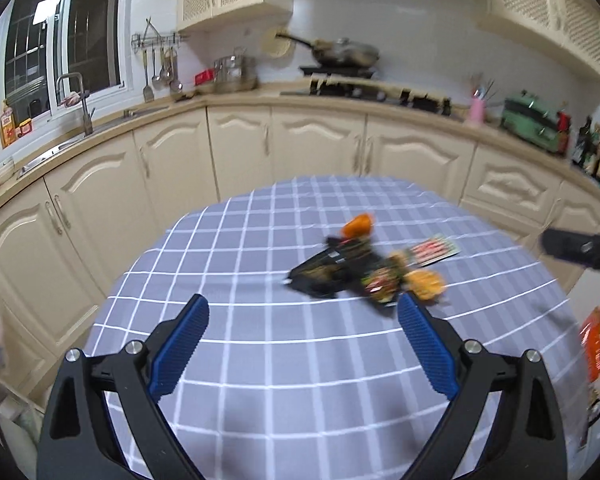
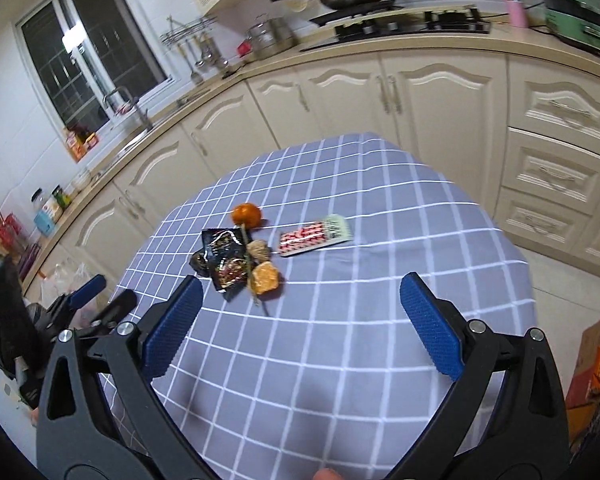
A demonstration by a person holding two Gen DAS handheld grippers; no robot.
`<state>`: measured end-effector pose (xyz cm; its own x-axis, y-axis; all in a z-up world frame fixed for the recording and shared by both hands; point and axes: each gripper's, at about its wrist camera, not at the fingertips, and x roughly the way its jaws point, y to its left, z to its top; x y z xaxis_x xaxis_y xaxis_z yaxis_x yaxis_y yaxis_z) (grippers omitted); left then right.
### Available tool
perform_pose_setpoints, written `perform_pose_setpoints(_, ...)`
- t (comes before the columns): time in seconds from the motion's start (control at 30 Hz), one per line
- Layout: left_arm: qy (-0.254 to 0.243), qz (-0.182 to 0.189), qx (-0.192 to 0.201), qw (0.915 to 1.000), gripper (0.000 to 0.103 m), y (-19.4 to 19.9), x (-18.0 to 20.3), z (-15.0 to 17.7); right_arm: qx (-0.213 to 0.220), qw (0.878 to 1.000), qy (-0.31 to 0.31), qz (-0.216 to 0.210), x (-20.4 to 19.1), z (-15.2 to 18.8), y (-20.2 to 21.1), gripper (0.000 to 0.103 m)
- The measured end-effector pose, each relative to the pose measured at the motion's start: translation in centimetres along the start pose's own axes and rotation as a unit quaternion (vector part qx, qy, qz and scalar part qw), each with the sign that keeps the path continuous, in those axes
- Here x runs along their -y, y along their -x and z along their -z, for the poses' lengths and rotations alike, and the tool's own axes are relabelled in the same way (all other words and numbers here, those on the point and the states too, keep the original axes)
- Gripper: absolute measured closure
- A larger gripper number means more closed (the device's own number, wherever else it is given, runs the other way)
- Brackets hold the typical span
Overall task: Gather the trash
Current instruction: 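Move both tools back over the table toward the black snack bags, then grasp the black snack bag with the left tool while the right tool grasps the orange peel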
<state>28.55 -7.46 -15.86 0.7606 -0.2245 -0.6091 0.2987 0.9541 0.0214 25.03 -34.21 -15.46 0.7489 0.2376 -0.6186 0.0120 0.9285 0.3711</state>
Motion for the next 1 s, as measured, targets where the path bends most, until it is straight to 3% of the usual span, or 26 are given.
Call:
perform_pose_setpoints(0.2,-0.052,-0.014,-0.049,0.9973,0.01,-5.2,-0.1,-0.2,-0.02,1.0,0.018,-0.001,-1.2,-1.2,-3.1,0.006)
perform_pose_setpoints(0.57,-0.086,0.03,-0.104,0.9905,0.01,-11.7,0.9,-2.6,-0.078,0.993,0.089,-0.005,-4.0,-4.4,-11.6,0.01)
perform_pose_setpoints(0.63,-0.083,0.045,-0.108,0.9897,0.012,-12.2,1.2,-2.8,-0.09,0.991,0.094,-0.007,-4.3,-5.1,-13.5,0.02)
perform_pose_setpoints(0.67,-0.079,0.059,-0.114,0.9886,0.022,-12.6,1.3,-2.9,-0.096,0.991,0.095,-0.009,-4.4,-5.3,-14.3,0.022)
perform_pose_setpoints(0.77,-0.07,0.087,-0.12,0.9864,0.038,-13.0,1.5,-3.0,-0.124,0.988,0.088,-0.021,-4.4,-5.7,-17.4,0.034)
perform_pose_setpoints(0.87,-0.075,0.094,-0.116,0.9859,0.05,-12.8,2.0,-2.8,-0.124,0.987,0.093,-0.03,-4.5,-5.5,-18.3,0.047)
perform_pose_setpoints(0.9,-0.076,0.096,-0.115,0.9858,0.052,-12.7,2.0,-2.7,-0.125,0.987,0.09,-0.04,-4.6,-5.5,-18.3,0.061)
perform_pose_setpoints(0.93,-0.074,0.099,-0.115,0.9857,0.055,-12.7,2.0,-2.8,-0.123,0.988,0.082,-0.051,-4.5,-5.4,-18.2,0.068)
perform_pose_setpoints(1.0,-0.061,0.111,-0.114,0.9854,0.06,-12.8,1.4,-3.0,-0.113,0.989,0.084,-0.049,-4.5,-5.2,-18.2,0.069)
